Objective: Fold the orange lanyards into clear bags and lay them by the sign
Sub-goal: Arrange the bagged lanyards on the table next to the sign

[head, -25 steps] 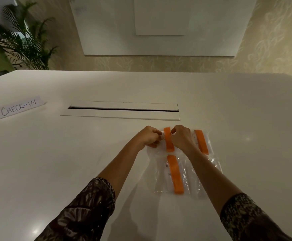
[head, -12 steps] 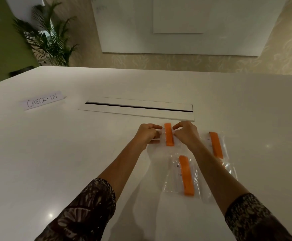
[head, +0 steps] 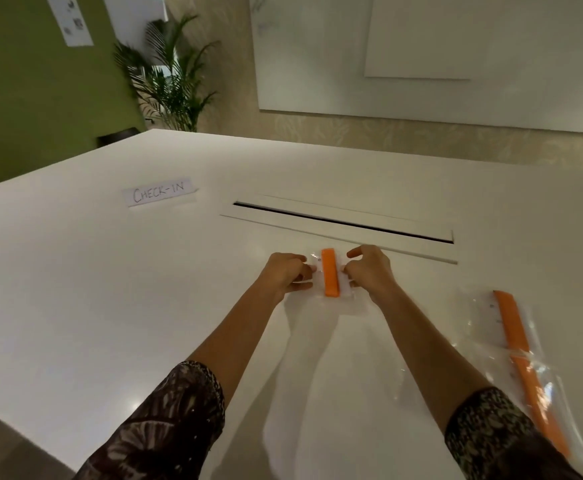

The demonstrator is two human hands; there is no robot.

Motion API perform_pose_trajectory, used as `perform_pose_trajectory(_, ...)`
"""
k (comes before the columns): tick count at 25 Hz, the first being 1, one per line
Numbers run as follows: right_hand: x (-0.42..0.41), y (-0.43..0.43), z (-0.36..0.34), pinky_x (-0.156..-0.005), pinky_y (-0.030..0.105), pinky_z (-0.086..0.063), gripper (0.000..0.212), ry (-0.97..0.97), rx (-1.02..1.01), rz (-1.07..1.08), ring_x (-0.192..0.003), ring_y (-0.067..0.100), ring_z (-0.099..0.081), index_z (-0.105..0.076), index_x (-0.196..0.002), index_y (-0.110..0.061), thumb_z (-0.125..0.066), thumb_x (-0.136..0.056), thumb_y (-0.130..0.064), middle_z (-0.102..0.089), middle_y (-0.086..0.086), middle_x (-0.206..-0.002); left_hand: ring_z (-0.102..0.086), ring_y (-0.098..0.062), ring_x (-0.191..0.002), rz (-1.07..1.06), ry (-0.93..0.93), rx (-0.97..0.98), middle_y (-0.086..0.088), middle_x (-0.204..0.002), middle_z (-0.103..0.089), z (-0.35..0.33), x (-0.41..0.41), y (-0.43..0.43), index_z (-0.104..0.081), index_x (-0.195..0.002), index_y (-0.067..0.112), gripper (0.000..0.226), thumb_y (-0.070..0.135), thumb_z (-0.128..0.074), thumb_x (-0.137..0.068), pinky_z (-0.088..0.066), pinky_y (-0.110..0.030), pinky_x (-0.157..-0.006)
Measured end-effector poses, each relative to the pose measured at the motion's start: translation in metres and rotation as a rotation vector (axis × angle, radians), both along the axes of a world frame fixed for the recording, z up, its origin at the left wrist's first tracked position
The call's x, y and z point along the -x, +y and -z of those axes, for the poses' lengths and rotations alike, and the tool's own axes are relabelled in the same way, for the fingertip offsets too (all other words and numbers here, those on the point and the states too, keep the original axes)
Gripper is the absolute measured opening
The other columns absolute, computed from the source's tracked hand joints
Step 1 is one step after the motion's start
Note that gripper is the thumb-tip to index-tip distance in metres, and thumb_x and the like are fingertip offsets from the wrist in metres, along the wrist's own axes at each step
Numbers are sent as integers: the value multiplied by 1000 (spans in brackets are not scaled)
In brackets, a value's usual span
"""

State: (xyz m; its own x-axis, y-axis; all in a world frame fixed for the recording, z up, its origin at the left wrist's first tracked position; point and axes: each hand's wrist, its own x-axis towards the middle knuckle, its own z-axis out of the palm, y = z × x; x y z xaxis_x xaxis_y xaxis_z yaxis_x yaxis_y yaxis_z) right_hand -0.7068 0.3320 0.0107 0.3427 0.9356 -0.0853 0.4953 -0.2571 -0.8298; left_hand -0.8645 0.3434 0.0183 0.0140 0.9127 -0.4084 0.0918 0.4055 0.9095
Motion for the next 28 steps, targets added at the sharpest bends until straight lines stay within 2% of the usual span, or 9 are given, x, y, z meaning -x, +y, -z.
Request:
perform_pose_trajectory(1, 14, 5, 0, -81, 41, -58, 33, 14, 2, -3, -78, 23, -66, -59, -115, -10, -64, -83, -4, -60, 8, -101, -64, -29, -104, -5, -4, 9, -19, -116, -63, 0, 14, 5, -62, -119, 1, 35, 0, -67, -84, -58, -40, -85)
perform_pose_trajectory(3, 41, 15, -1, -81, 39, -59, 33, 43, 13, -3, -81, 23, -67, -59, -116, -10, -66, -84, -7, -60, 9, -104, -66, -27, -102, -14, -28, 28, -18, -113, -65, -1, 42, 12, -63, -115, -1, 29, 2, -64, -87, -57, -41, -86)
perform_pose_trajectory(10, 153, 53, 2, -86, 41, -57, 29, 153, 40, -38, -93, 26, -65, -61, -114, -9, -66, -85, -12, -64, 11, -106, -69, -20, -79, -84, -57, 18, -14, -90, -70, -2, 161, 43, -65, -101, -2, 13, 1, -58, -90, -60, -33, -66)
perform_pose_trajectory(16, 240, 86, 4, -89, 44, -55, 23, 183, 43, -104, -96, 27, -64, -62, -107, -9, -63, -85, -12, -65, 11, -104, -67, -19, -72, -133, -70, 15, -13, -81, -67, -3, 250, 62, -64, -96, -4, 9, 0, -59, -89, -59, -36, -70)
perform_pose_trajectory(25, 325, 136, 5, -91, 44, -54, 27, 154, 71, -249, -99, 30, -64, -63, -113, -6, -52, -88, -9, -66, 15, -106, -63, -19, -66, -279, -111, 16, -13, -73, -61, 3, 333, 87, -62, -86, -2, 7, 2, -59, -90, -58, -40, -80)
perform_pose_trajectory(28, 348, 149, 4, -91, 44, -54, 27, 170, 90, -303, -99, 31, -64, -63, -112, -5, -52, -87, -6, -66, 16, -105, -63, -18, -65, -314, -97, 15, -12, -73, -61, 4, 356, 95, -61, -89, -2, 5, 2, -58, -91, -59, -37, -74)
